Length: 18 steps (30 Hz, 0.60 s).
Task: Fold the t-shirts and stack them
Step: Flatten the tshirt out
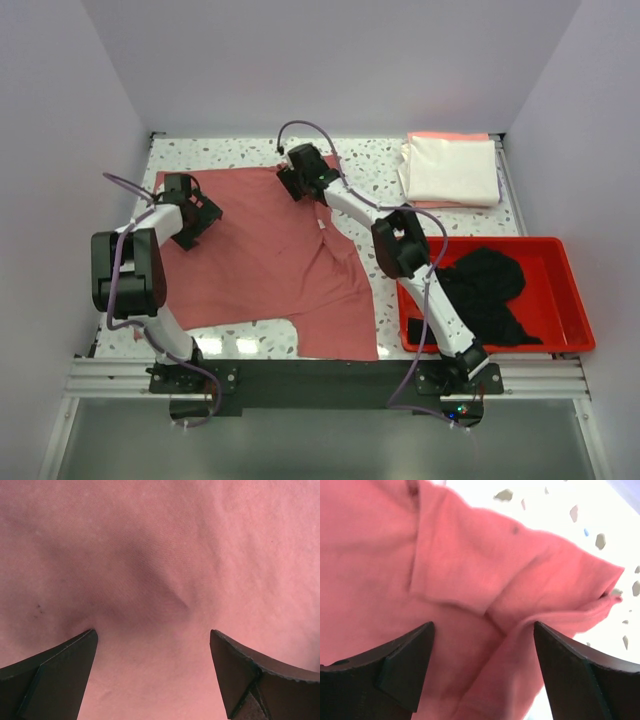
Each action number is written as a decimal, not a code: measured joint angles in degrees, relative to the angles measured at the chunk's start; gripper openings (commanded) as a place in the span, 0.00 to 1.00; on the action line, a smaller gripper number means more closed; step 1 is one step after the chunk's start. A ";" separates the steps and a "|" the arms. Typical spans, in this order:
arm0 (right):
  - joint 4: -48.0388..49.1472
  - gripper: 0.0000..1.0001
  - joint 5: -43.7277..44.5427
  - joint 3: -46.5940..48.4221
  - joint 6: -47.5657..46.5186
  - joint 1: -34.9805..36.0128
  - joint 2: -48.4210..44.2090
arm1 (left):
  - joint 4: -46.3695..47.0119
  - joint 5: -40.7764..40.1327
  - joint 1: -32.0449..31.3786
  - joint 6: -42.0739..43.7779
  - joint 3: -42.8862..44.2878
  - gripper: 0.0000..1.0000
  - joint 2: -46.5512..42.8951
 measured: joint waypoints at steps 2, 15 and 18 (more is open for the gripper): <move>1.49 0.84 0.04 0.90 -0.57 -0.57 1.40 | -0.07 -0.66 0.00 0.22 0.20 1.00 0.17; 5.20 0.93 7.50 -13.97 -1.03 -2.36 -6.99 | -0.61 -3.85 -0.04 1.55 1.99 1.00 1.79; 3.96 0.98 7.13 -16.15 -0.09 -3.34 -8.90 | -0.68 -4.70 -0.04 1.70 1.99 1.00 1.84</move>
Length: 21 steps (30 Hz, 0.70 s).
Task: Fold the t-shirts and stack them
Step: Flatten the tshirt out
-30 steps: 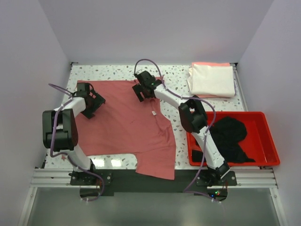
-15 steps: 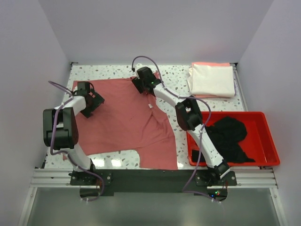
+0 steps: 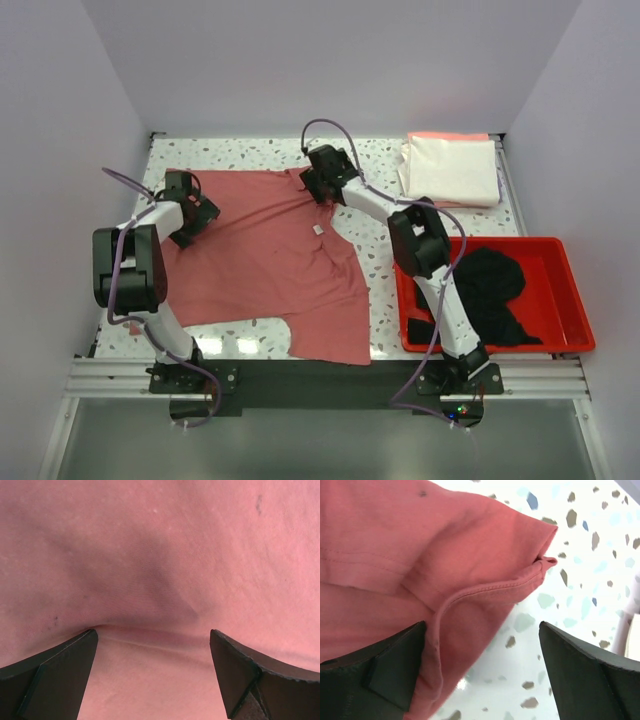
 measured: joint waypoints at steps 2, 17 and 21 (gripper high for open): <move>-1.70 0.99 -0.68 -1.40 0.33 -0.90 -1.73 | 0.00 -0.39 0.00 0.13 0.02 1.00 0.07; -8.11 0.99 -13.70 -8.31 4.87 -4.37 -13.09 | 0.35 -1.14 0.02 1.53 -0.85 1.00 -0.52; -8.11 0.99 -14.88 -10.49 5.51 -0.66 -15.76 | 0.70 -0.85 0.02 1.88 -1.55 1.00 -1.05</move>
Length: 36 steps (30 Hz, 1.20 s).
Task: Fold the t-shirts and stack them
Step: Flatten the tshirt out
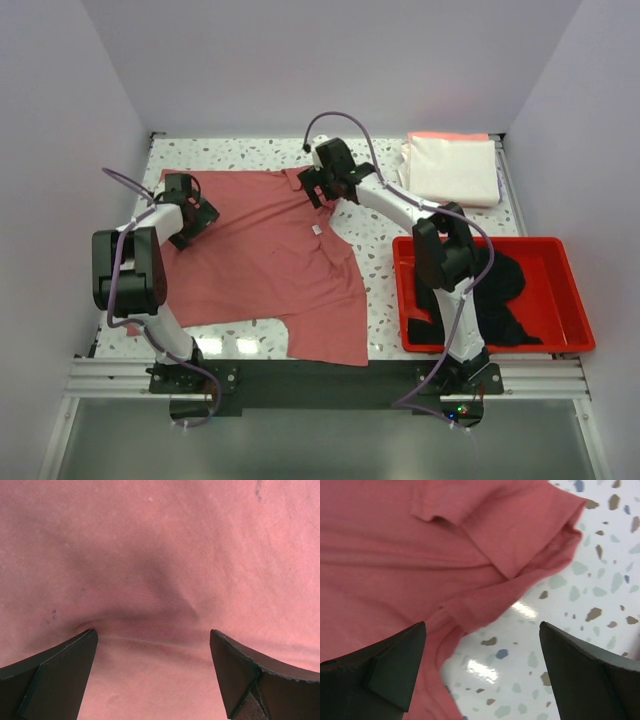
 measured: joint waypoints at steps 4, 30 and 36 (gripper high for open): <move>-0.24 0.99 1.62 -1.22 -0.07 4.63 -0.04 | 0.07 0.17 0.00 0.52 -0.11 1.00 -0.04; -4.39 0.99 10.36 -14.01 7.48 0.90 -3.13 | 1.36 0.94 0.39 1.97 -1.92 1.00 -1.29; -7.45 0.99 14.56 -17.46 8.79 -4.72 -7.93 | 1.42 1.31 0.94 2.08 -2.69 1.00 -2.01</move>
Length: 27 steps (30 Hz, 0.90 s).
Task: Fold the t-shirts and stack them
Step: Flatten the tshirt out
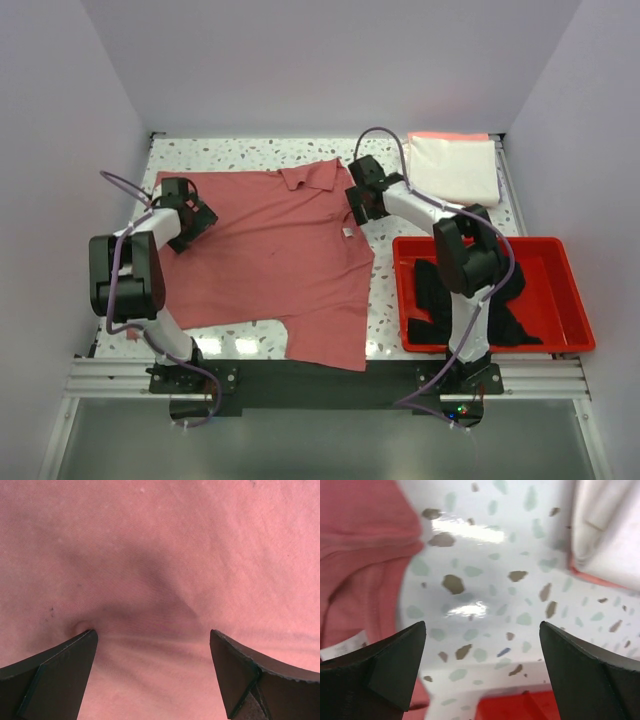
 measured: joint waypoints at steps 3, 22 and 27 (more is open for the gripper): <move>-0.81 0.99 1.05 -0.02 0.79 -1.77 -2.10 | -0.13 0.17 0.13 0.11 -0.26 1.00 -0.31; 6.84 0.99 -20.33 -13.20 9.11 13.88 -10.36 | 0.46 3.21 0.22 0.35 -3.65 1.00 -3.39; 8.92 0.99 -20.26 -19.50 12.22 13.22 -10.36 | 1.49 3.37 0.22 0.46 -4.72 1.00 -4.13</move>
